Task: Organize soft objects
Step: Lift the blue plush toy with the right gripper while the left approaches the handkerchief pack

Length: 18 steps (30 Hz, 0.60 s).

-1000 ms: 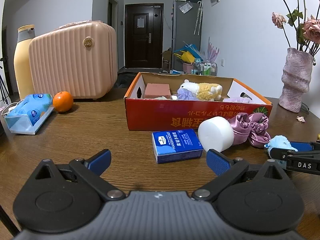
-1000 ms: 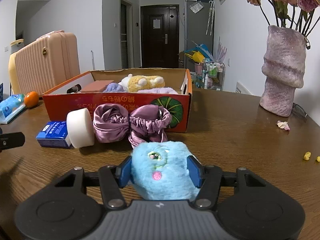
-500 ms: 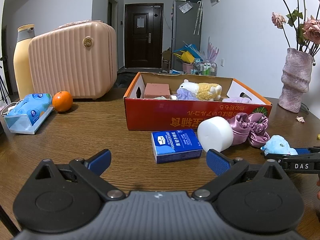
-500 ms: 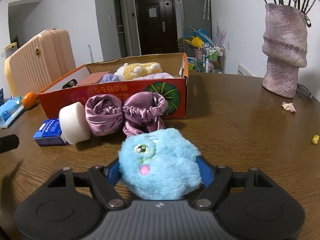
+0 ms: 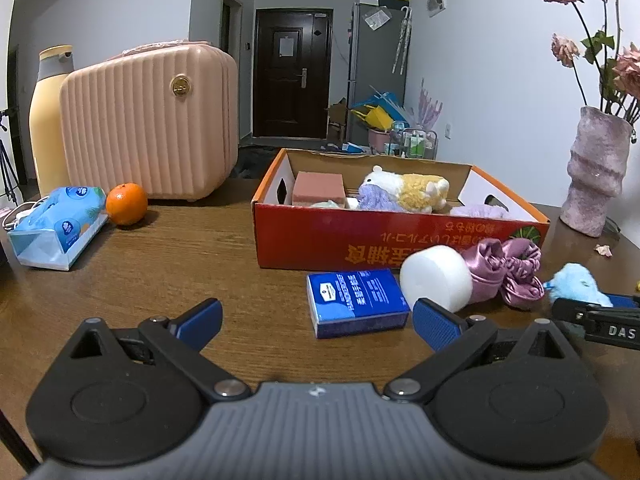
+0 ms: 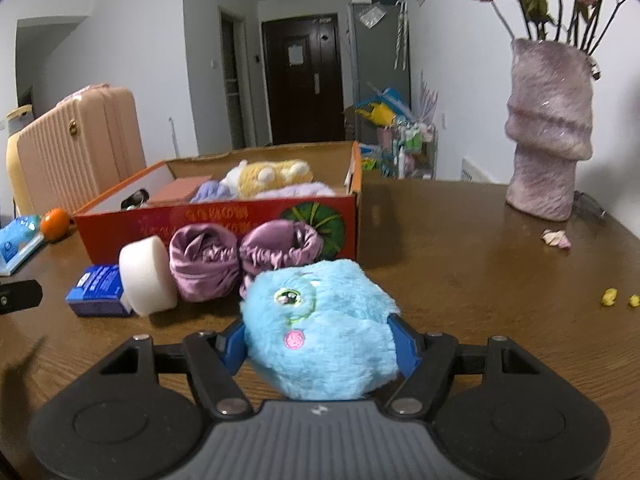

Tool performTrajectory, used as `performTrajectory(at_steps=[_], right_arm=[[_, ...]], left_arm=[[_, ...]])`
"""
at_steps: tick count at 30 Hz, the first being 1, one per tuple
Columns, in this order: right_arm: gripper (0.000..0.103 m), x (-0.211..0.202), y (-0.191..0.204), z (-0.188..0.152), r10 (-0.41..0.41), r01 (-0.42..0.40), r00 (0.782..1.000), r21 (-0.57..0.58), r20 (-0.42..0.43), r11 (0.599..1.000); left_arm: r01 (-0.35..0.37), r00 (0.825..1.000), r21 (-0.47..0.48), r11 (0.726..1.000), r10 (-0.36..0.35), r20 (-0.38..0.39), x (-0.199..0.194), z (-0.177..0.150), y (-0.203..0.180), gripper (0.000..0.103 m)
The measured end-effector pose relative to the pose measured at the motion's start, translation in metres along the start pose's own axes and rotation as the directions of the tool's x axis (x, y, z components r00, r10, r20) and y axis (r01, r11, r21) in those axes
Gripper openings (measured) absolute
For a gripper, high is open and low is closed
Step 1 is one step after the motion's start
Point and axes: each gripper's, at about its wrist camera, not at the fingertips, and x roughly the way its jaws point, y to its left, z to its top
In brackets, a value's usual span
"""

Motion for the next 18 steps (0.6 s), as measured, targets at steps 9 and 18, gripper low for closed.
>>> performTrajectory(at_steps=[9,18], right_arm=[[0.069,-0.009,-0.006,0.004,-0.048,0.047,0.997,0.025,0.065,0.999],[0.069,-0.010,-0.008,0.004,-0.068,0.065,0.995,0.042,0.077,0.997]], left_arm=[[0.017,0.999,-0.015,1.000,-0.018,-0.051,0.027,0.010,-0.003,0.103],[0.017,0.993,0.020,1.000,-0.014,-0.115,0.060,0.016,-0.019,0.103]])
